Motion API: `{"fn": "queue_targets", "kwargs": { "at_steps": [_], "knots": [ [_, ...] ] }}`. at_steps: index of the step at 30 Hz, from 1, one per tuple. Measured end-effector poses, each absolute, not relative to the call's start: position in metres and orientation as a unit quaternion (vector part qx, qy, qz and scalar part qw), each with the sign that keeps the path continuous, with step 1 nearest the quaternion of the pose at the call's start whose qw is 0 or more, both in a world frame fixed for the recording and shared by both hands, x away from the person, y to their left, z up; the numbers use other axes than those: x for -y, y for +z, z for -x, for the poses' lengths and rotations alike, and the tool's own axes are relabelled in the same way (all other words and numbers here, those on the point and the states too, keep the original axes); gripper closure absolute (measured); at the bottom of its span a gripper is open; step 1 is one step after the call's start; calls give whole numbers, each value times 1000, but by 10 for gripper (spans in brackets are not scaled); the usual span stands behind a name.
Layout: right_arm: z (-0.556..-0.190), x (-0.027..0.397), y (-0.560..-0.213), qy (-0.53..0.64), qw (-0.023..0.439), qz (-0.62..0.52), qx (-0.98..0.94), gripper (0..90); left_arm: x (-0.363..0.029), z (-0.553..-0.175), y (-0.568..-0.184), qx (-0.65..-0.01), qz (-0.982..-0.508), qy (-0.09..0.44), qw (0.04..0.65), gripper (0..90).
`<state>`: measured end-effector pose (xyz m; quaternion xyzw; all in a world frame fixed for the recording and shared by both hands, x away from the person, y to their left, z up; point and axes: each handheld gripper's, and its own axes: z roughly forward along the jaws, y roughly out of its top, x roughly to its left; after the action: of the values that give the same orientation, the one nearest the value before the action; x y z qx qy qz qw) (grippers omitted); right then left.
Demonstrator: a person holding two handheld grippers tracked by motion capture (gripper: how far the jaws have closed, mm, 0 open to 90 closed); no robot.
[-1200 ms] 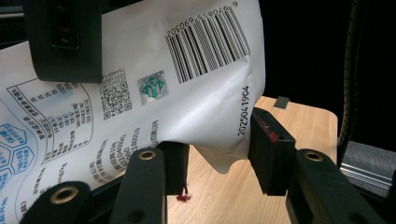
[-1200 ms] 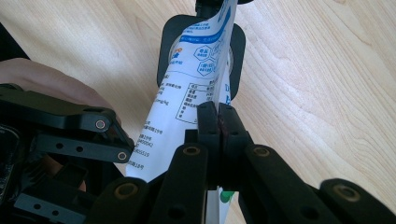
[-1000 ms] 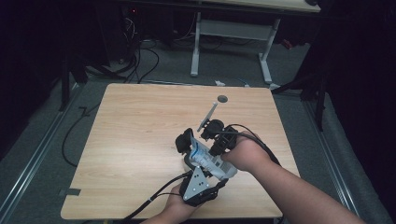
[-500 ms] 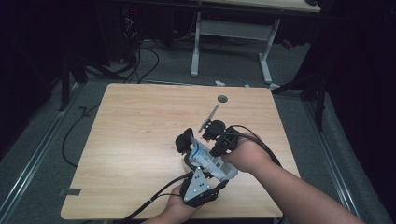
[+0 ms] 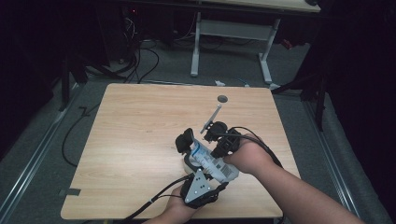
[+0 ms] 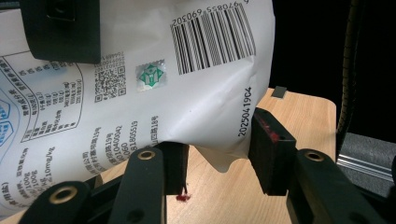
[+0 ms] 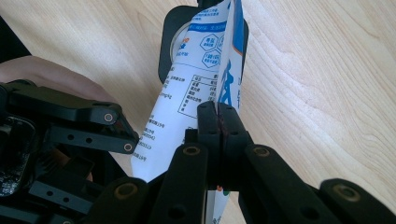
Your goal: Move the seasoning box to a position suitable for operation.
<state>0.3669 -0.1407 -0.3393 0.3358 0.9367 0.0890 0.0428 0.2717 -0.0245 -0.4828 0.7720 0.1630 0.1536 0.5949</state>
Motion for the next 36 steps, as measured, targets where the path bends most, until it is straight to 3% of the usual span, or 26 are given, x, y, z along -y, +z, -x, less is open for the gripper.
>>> {"fn": "queue_targets", "kwargs": {
  "at_steps": [36],
  "knots": [
    [-364, 145, -344, 93, 37, -338, -936, 896, 24, -270, -491, -165, -779, 152, 586, 605]
  ]
}}
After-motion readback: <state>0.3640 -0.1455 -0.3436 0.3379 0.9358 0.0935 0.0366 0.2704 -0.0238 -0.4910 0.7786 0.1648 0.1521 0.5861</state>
